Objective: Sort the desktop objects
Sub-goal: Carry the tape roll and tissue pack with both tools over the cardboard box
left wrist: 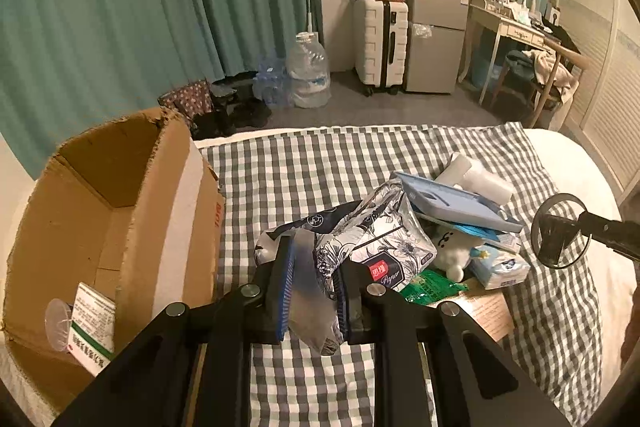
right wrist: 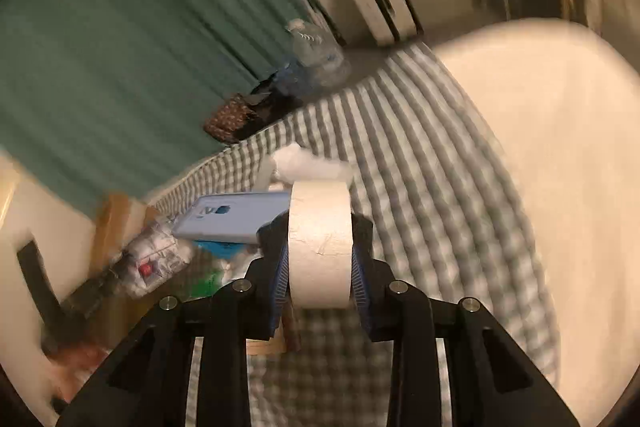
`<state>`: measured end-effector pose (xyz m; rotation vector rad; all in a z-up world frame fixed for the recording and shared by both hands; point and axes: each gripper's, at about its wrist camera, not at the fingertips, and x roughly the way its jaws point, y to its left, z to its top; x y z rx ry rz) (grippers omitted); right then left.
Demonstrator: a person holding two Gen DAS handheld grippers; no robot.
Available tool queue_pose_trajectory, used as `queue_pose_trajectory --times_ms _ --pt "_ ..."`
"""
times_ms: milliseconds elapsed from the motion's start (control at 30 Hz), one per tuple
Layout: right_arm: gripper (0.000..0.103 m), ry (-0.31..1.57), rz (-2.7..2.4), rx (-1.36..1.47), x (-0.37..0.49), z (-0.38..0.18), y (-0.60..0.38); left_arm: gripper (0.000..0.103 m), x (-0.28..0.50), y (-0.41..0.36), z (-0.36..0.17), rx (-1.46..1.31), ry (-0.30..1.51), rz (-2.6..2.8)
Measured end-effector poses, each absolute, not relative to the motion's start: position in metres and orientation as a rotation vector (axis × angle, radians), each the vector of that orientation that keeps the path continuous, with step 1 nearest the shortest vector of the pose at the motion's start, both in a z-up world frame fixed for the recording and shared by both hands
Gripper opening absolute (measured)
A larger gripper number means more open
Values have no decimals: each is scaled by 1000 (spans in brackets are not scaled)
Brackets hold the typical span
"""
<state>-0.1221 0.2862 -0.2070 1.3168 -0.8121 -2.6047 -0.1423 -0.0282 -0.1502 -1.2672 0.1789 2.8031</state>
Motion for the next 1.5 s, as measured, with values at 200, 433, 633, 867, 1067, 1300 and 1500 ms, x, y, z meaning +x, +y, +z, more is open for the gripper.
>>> queue_pose_trajectory --times_ms 200,433,633,867,1067,1300,1500 --pt "29 -654 -2688 1229 -108 -187 280 18 -131 -29 -135 -1234 174 2810" --pt "29 -417 -2826 1171 -85 -157 258 18 -116 -28 -116 -1184 143 2820" --pt "29 -286 -2903 1100 -66 -127 233 18 -96 -31 -88 -1122 105 2836" --pt "29 -183 -2975 999 -47 -82 206 18 -68 -46 -49 -1032 63 2903" --pt "29 -95 -3006 913 -33 -47 180 18 -46 -62 -17 -958 33 2941" --pt "29 -74 -2996 819 -14 -14 149 18 -25 -83 13 -884 47 2994" --pt "29 -18 -2979 746 -7 7 116 18 -13 -115 28 -860 35 3035"
